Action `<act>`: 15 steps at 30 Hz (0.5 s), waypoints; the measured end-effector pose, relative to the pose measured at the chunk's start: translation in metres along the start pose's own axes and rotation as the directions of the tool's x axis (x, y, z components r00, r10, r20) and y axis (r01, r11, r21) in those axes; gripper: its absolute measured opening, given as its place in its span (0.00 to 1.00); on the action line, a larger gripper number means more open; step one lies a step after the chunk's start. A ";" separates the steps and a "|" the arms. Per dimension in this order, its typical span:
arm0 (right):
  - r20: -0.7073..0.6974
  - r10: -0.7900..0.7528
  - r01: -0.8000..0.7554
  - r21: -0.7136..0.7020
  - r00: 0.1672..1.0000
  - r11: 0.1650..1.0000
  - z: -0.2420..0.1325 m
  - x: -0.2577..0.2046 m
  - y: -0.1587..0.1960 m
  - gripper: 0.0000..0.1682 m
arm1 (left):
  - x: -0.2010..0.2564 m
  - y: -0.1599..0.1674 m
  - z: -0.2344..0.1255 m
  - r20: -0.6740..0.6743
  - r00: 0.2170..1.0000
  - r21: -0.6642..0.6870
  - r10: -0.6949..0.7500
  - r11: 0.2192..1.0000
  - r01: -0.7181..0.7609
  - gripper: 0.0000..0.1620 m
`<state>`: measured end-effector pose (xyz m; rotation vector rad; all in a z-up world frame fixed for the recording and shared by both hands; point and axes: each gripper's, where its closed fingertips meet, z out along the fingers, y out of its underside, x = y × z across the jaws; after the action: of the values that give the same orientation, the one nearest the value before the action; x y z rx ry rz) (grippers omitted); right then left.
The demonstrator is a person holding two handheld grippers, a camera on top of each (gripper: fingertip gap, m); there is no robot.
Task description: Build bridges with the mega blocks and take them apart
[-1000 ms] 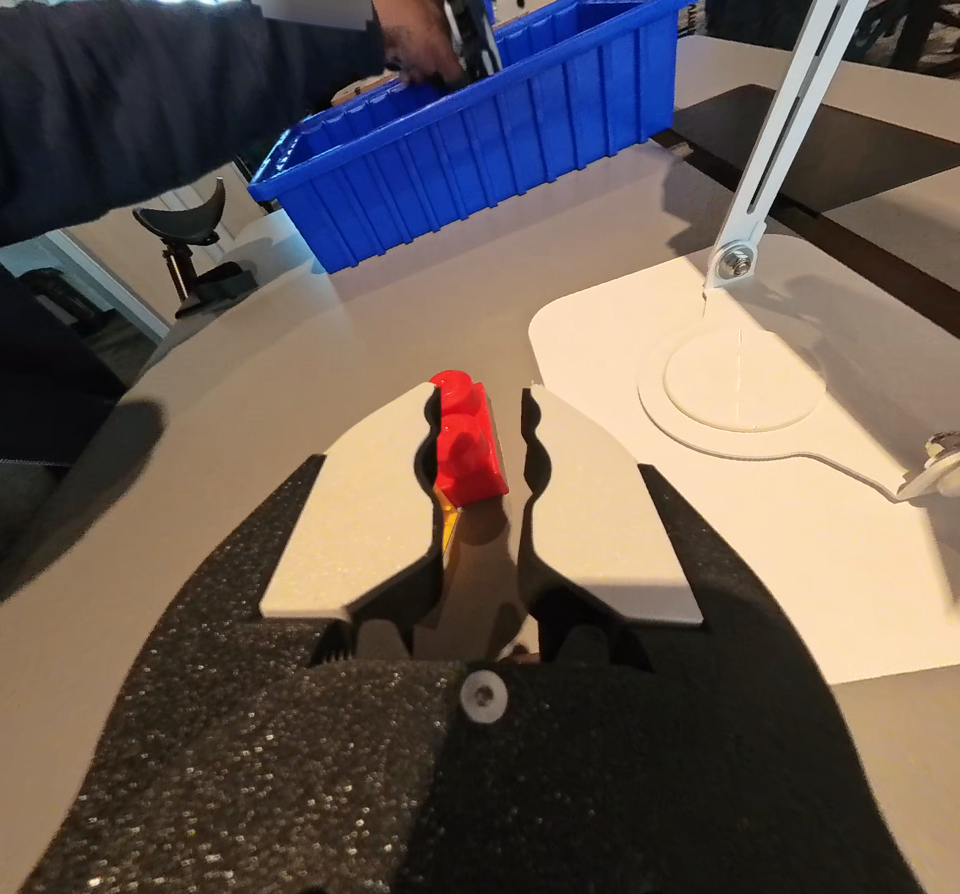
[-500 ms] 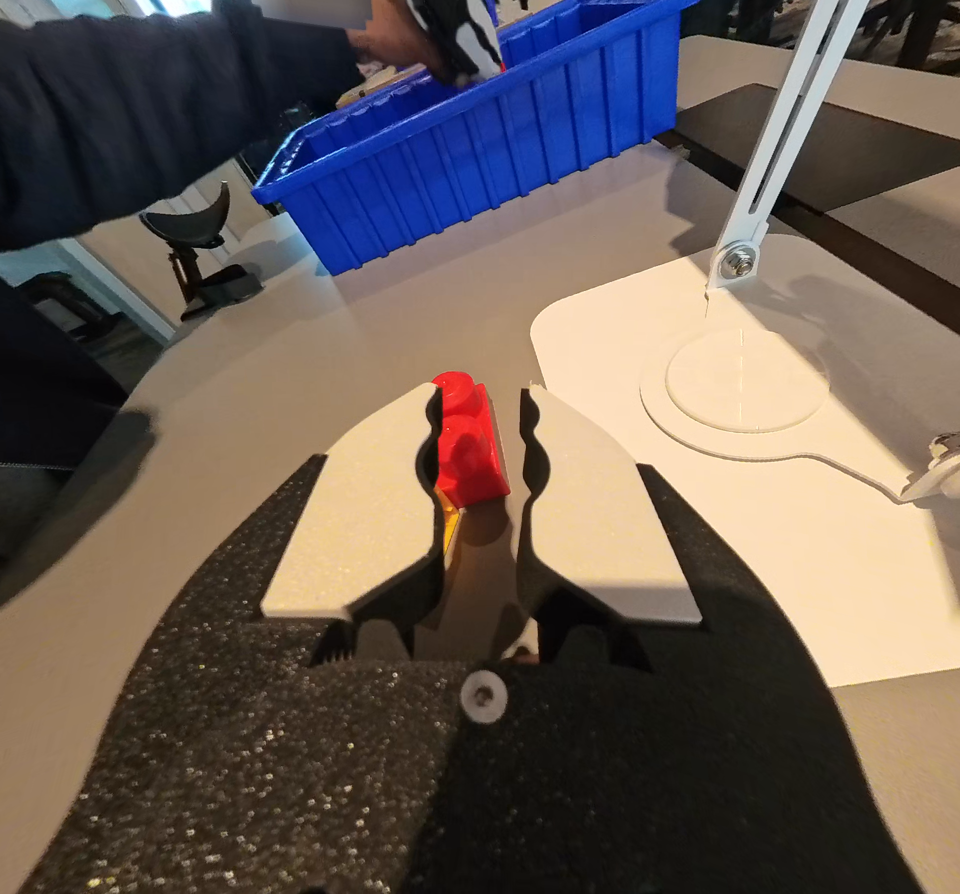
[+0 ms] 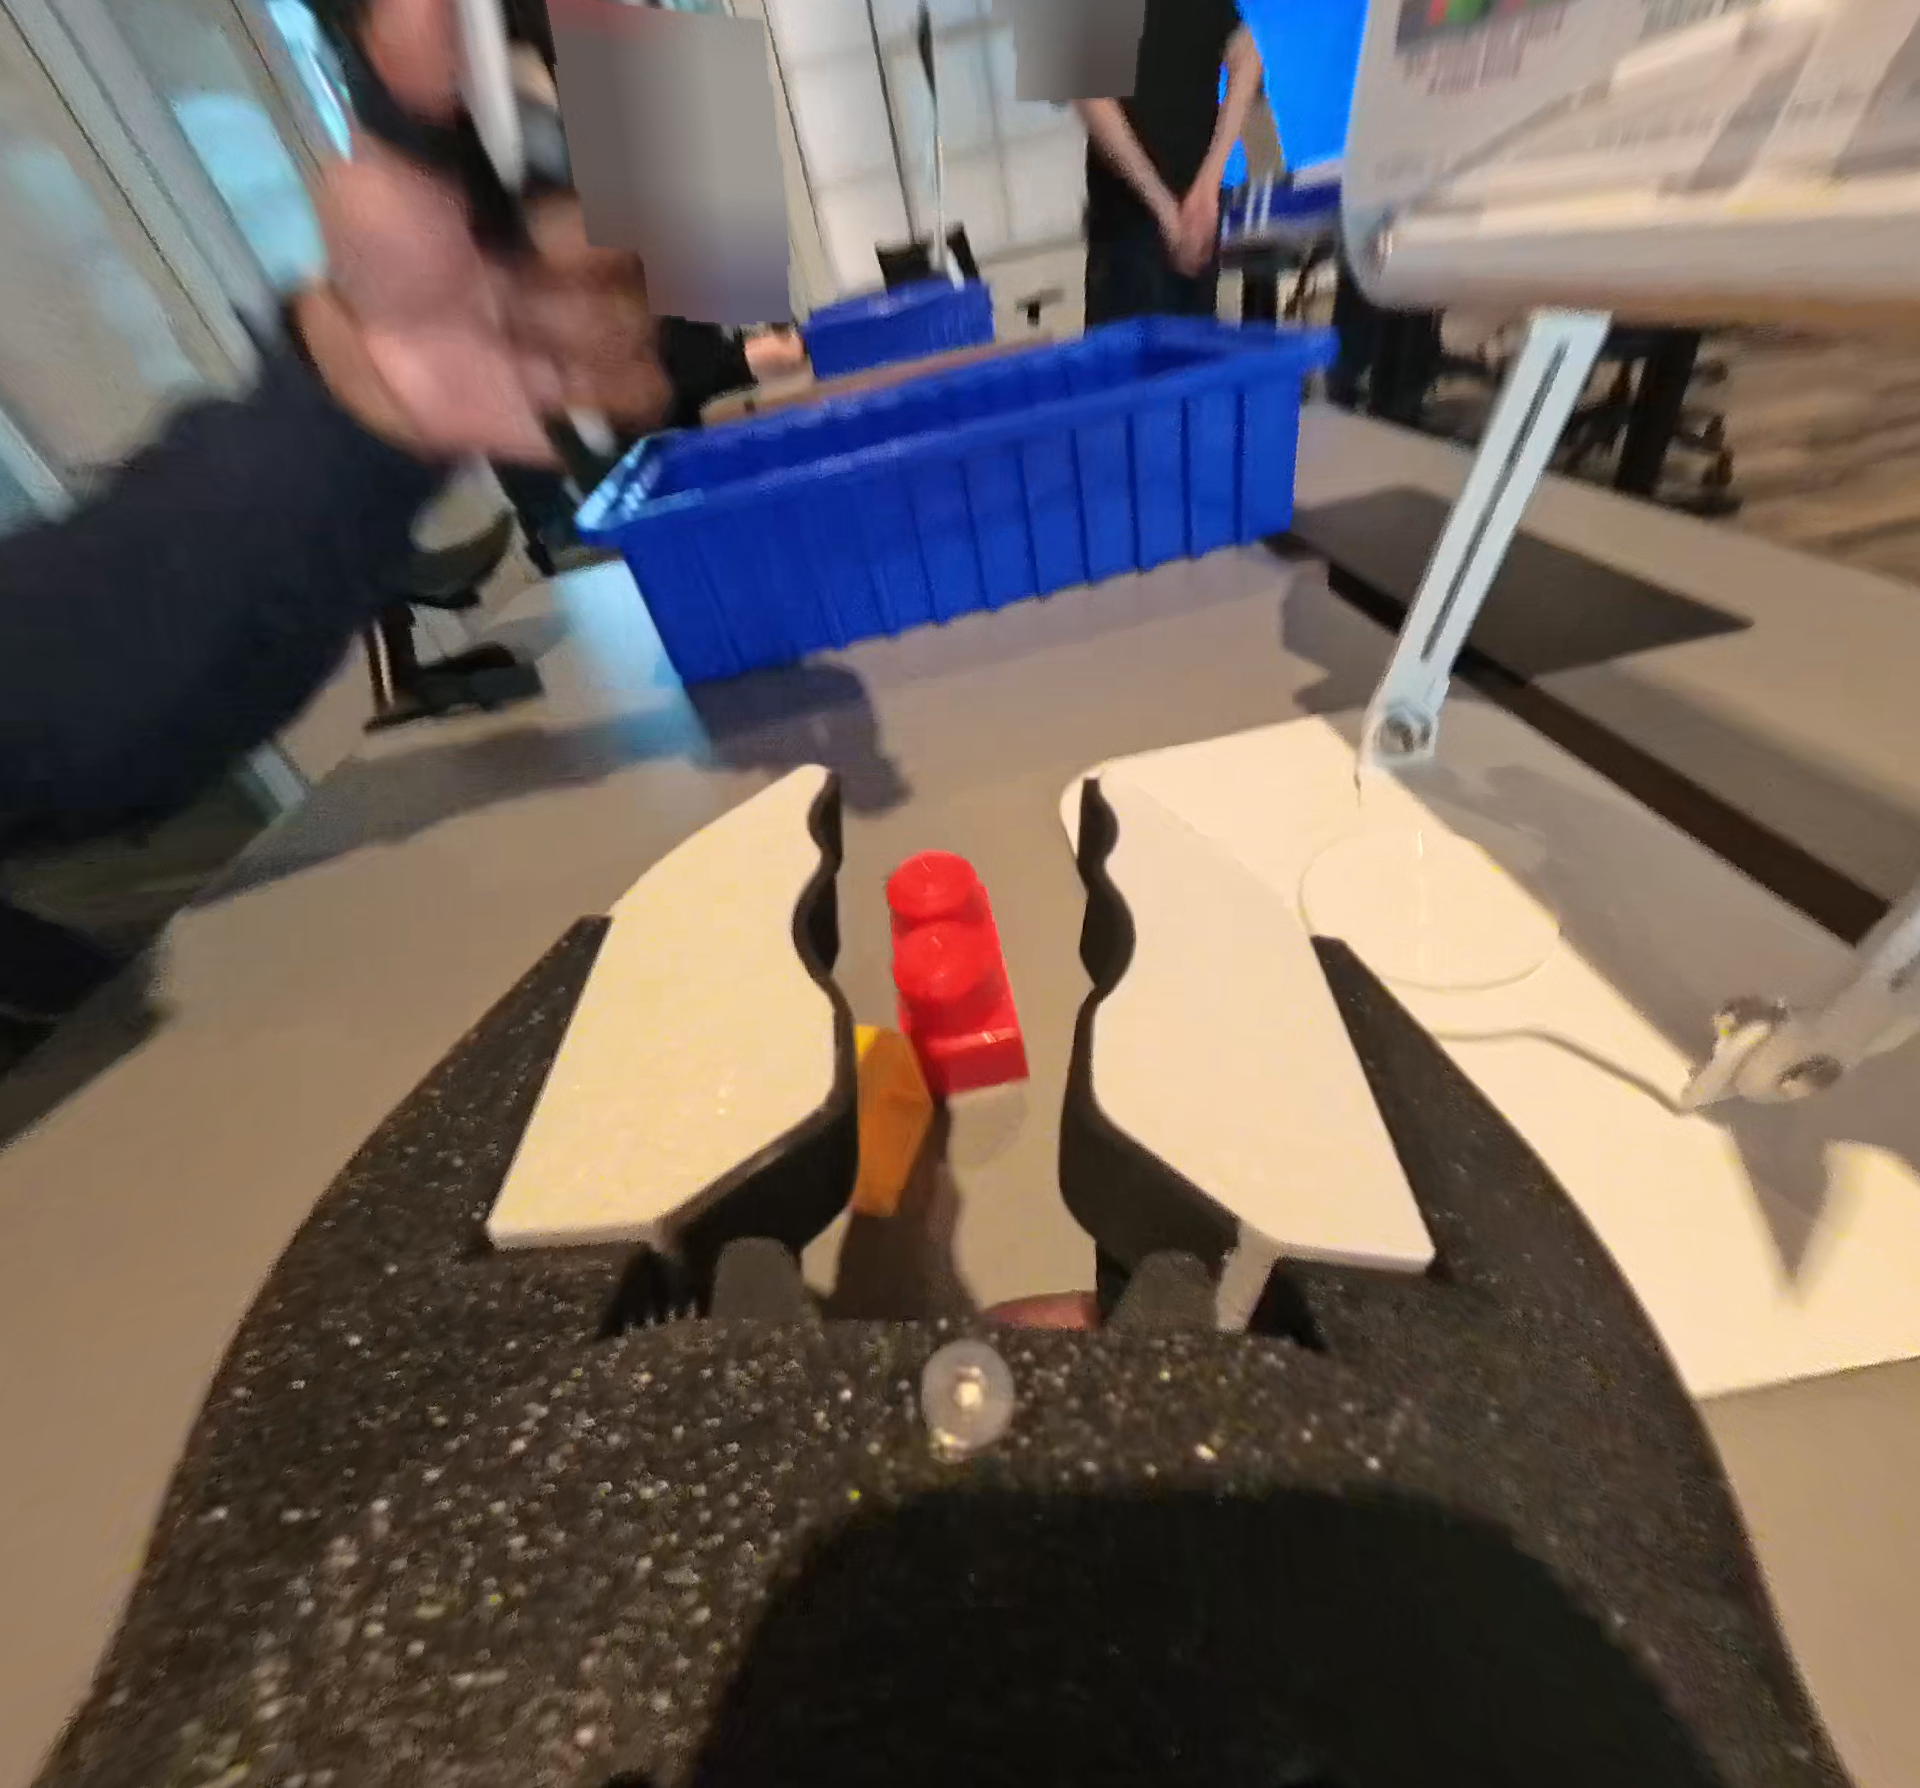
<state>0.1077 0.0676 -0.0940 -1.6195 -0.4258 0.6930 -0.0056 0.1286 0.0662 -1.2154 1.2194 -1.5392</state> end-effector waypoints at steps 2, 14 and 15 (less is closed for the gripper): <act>0.018 -0.016 0.014 0.110 1.000 0.994 -0.007 -0.015 -0.019 0.26 | 0.016 0.023 0.024 -0.089 0.995 0.187 -0.034 0.981 0.050 0.01; 0.287 0.221 -0.294 0.241 0.932 0.925 0.017 -0.070 -0.058 0.34 | 0.036 0.107 0.060 -0.177 0.984 0.281 -0.038 0.956 0.087 0.01; 0.297 0.225 -0.299 0.232 0.928 0.926 0.021 -0.073 -0.056 0.34 | 0.034 0.109 0.060 -0.176 0.983 0.276 -0.054 0.956 0.102 0.01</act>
<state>0.0454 0.0470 -0.0265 -1.3351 -0.2879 1.1334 0.0490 0.0614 -0.0298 -0.9715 1.0184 -1.8352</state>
